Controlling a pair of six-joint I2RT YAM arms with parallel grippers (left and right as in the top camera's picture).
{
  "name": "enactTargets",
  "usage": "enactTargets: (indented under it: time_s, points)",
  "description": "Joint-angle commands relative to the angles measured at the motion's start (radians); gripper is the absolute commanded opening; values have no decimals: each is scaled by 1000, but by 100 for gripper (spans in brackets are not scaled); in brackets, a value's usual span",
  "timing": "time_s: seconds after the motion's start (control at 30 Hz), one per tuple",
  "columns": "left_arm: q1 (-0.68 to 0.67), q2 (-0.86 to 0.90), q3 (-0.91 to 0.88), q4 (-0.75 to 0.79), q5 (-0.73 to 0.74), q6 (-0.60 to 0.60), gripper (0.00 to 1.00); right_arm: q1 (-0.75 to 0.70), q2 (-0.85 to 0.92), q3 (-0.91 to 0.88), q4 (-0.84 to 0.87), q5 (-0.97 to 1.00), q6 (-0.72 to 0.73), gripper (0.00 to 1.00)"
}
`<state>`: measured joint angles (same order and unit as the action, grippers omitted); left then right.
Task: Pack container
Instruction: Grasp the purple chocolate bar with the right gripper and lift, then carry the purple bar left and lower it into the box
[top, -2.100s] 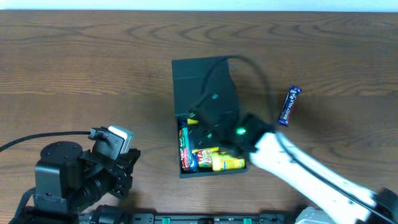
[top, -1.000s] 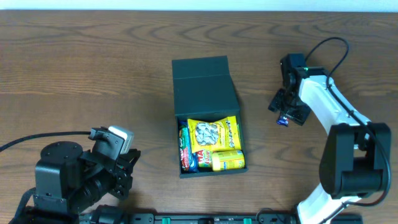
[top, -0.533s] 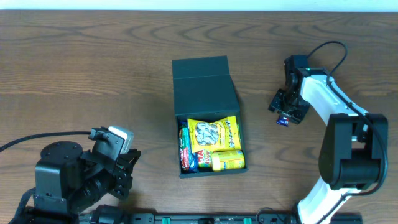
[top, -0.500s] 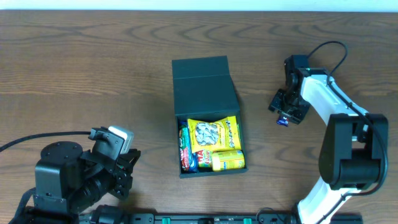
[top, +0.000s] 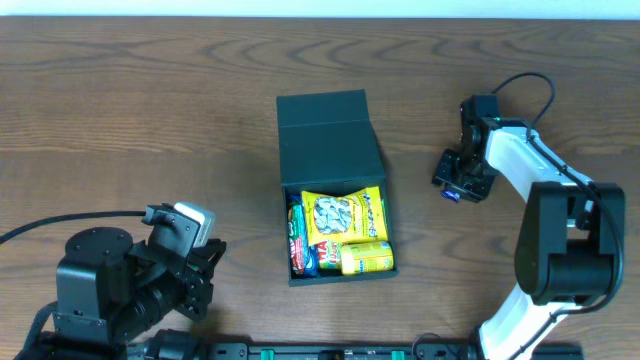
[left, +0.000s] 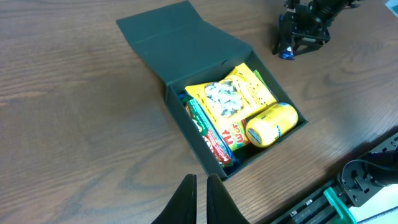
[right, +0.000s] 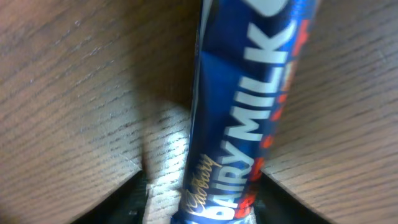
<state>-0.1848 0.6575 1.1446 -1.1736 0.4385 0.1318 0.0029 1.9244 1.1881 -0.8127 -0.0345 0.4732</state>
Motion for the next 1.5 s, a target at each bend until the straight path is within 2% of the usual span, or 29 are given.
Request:
enactTargets:
  time_s: [0.0, 0.17, 0.53, 0.73, 0.87, 0.97, 1.13, 1.33, 1.47]
  points:
    - [3, 2, 1, 0, 0, 10, 8, -9, 20, -13, 5, -26, -19, 44]
    - [3, 2, 1, 1, 0, 10, 8, -9, 20, -13, 5, -26, -19, 40]
    - [3, 2, 1, 2, 0, 10, 9, -9, 19, -12, -11, -26, -71, 15]
    - [3, 2, 1, 3, 0, 11, 8, -9, 4, 16, -54, -26, -99, 10]
    - [3, 2, 1, 3, 0, 10, 8, -8, -23, 80, -117, -26, -118, 1]
    - [3, 2, 1, 3, 0, 10, 8, -1, -68, 147, -184, -26, -144, 2]
    - [3, 2, 1, 4, 0, 11, 8, 57, -208, 236, -266, -75, -282, 1]
    - [3, 2, 1, 4, 0, 11, 8, 176, -416, 253, -283, -163, -462, 1]
    - [3, 2, 1, 4, 0, 11, 7, 263, -520, 253, -299, -273, -639, 1]
